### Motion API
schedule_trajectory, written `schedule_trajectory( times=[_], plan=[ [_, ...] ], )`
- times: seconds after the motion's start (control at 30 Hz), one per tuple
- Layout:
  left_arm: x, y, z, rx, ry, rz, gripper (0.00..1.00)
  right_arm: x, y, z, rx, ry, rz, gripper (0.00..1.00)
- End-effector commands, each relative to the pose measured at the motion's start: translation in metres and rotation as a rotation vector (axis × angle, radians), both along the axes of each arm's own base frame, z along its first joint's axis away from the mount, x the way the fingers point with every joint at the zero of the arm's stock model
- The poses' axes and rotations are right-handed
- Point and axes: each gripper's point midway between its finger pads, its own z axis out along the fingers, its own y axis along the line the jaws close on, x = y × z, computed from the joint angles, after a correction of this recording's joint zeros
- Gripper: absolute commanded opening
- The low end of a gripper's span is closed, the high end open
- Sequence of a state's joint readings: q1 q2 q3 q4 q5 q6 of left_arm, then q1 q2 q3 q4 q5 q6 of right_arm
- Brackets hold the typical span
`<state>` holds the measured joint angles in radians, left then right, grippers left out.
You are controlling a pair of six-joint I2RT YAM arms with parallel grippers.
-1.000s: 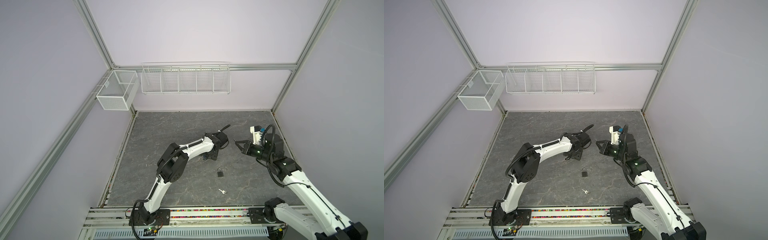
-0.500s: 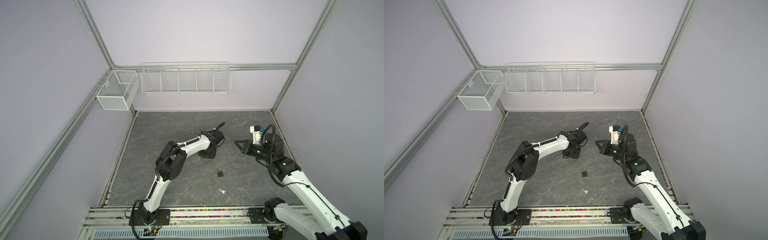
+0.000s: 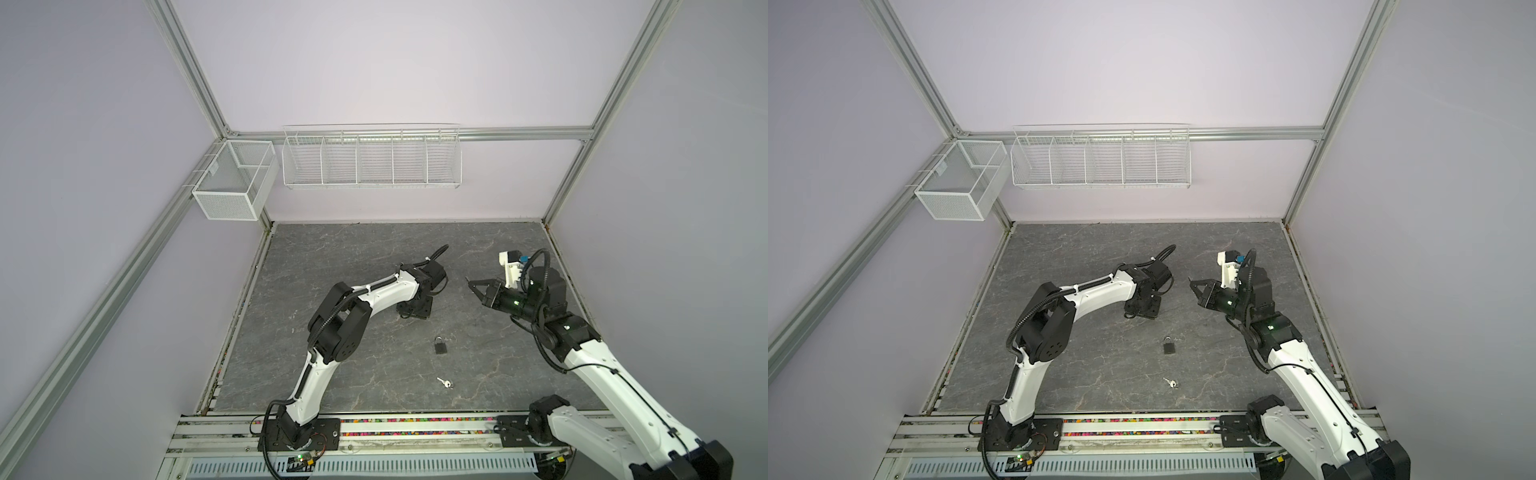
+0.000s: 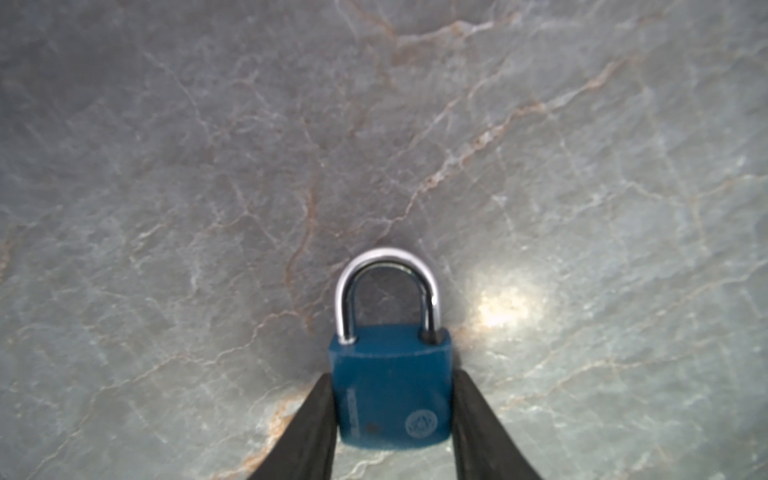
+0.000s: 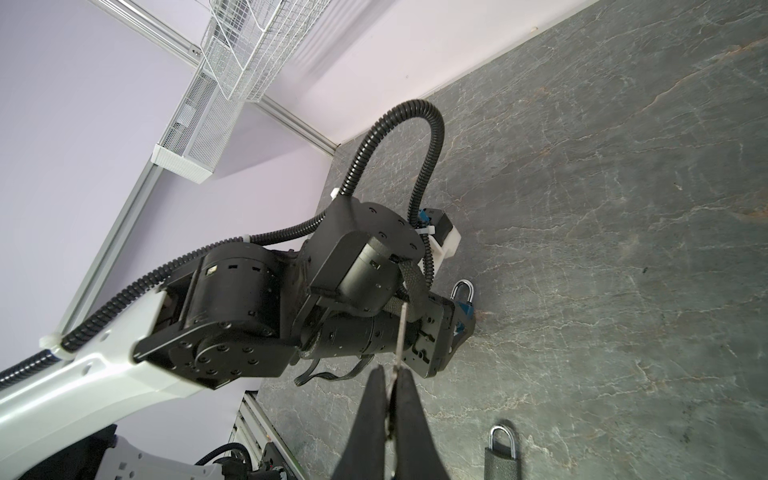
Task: Unlock with the key
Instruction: 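Close the left gripper on the blue padlock body, then lift the blue padlock with the left gripper toward the right gripper's key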
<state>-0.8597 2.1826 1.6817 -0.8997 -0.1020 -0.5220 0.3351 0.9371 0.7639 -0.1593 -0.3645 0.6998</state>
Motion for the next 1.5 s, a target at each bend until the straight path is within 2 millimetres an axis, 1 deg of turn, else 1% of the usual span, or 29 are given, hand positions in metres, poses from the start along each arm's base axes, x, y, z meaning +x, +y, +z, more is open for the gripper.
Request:
schedule_trajectory(
  times=[0.0, 0.1, 0.23, 0.33, 0.43, 0.5, 0.57, 0.63, 0.7, 0.8, 0.97, 1.03, 1.1, 1.23, 1.33, 1.47],
  plan=[
    [-0.003, 0.017, -0.004, 0.022, 0.027, 0.048, 0.38, 0.0, 0.002, -0.004, 0.017, 0.003, 0.011, 0.06],
    [0.003, 0.019, 0.0, -0.011, 0.012, 0.099, 0.34, 0.0, 0.002, -0.004, 0.008, -0.002, 0.015, 0.06],
    [0.014, 0.021, 0.019, -0.088, -0.036, 0.189, 0.31, -0.001, 0.004, -0.004, -0.018, -0.023, 0.025, 0.06],
    [0.023, 0.021, 0.031, -0.175, -0.053, 0.254, 0.24, -0.001, 0.004, -0.004, -0.037, -0.032, 0.025, 0.06],
    [0.03, 0.031, 0.043, -0.179, -0.095, 0.302, 0.24, -0.002, 0.006, -0.001, -0.035, -0.046, 0.036, 0.06],
    [0.034, 0.038, 0.052, -0.188, -0.115, 0.336, 0.24, -0.005, 0.012, 0.002, -0.044, -0.063, 0.062, 0.06],
    [0.036, 0.044, 0.061, -0.229, -0.124, 0.385, 0.23, -0.007, 0.017, 0.003, -0.064, -0.081, 0.081, 0.06],
    [0.04, 0.052, 0.076, -0.3, -0.134, 0.458, 0.19, -0.009, 0.025, 0.002, -0.104, -0.103, 0.096, 0.06],
    [0.045, 0.058, 0.091, -0.381, -0.141, 0.532, 0.19, -0.01, 0.035, 0.001, -0.139, -0.132, 0.111, 0.06],
    [0.05, 0.065, 0.116, -0.52, -0.132, 0.647, 0.18, -0.011, 0.056, 0.0, -0.158, -0.192, 0.149, 0.06],
    [0.048, 0.078, 0.164, -0.723, -0.155, 0.834, 0.16, -0.015, 0.094, 0.003, -0.142, -0.303, 0.195, 0.06],
    [0.047, 0.075, 0.184, -0.838, -0.162, 0.866, 0.16, -0.018, 0.109, 0.01, -0.125, -0.361, 0.214, 0.06],
    [0.045, 0.074, 0.199, -0.943, -0.152, 0.913, 0.15, -0.02, 0.119, 0.011, -0.128, -0.391, 0.212, 0.06],
    [0.036, 0.075, 0.221, -1.05, -0.137, 0.964, 0.14, -0.02, 0.139, 0.01, -0.175, -0.441, 0.191, 0.06],
    [0.029, 0.077, 0.236, -1.119, -0.139, 0.994, 0.14, -0.017, 0.153, 0.008, -0.166, -0.463, 0.191, 0.06],
    [0.02, 0.084, 0.254, -1.195, -0.153, 1.011, 0.13, -0.009, 0.164, 0.008, -0.169, -0.483, 0.175, 0.06]
  ],
)
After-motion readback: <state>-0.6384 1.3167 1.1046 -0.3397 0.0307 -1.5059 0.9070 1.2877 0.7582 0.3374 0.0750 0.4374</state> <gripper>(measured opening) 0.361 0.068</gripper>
